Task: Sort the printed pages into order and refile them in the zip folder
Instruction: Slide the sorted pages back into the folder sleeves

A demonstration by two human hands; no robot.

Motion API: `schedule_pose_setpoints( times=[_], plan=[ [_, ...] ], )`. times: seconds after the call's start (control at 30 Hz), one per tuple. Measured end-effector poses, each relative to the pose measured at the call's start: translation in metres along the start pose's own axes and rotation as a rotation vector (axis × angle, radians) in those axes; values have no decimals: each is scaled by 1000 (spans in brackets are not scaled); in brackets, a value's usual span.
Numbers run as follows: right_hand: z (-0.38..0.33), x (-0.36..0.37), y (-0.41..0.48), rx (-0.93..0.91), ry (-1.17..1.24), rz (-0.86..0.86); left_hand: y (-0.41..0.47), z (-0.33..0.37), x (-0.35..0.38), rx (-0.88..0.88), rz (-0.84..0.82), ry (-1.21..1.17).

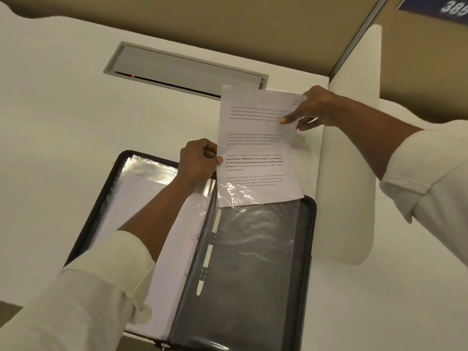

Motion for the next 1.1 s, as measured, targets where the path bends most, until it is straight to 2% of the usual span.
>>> schedule_pose_setpoints(
  times=[0.2,0.4,0.6,0.83,0.97,1.1],
  plan=[
    [28,9,-31,130,-16,61,2,-3,-3,12,-43,-42],
    [68,34,-60,272,15,42,4,5,2,29,-113,-60],
    [92,41,-67,337,67,209,6,3,6,27,-146,-88],
    [106,45,-69,280,196,302,13,0,4,23,-147,-105],
    [119,44,-76,342,292,440,16,0,4,24,-149,-132],
    [128,50,-81,360,361,470,21,5,7,32,-157,-133]
  ],
)
Point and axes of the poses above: each hand's wrist, its own y-axis towards the middle knuckle, its own x-axis out of the palm, z = x × y, the point moved 10 cm from there along y, towards the middle knuckle, and after that the axes turned 3 degrees about -x, right-handed, at the moved point
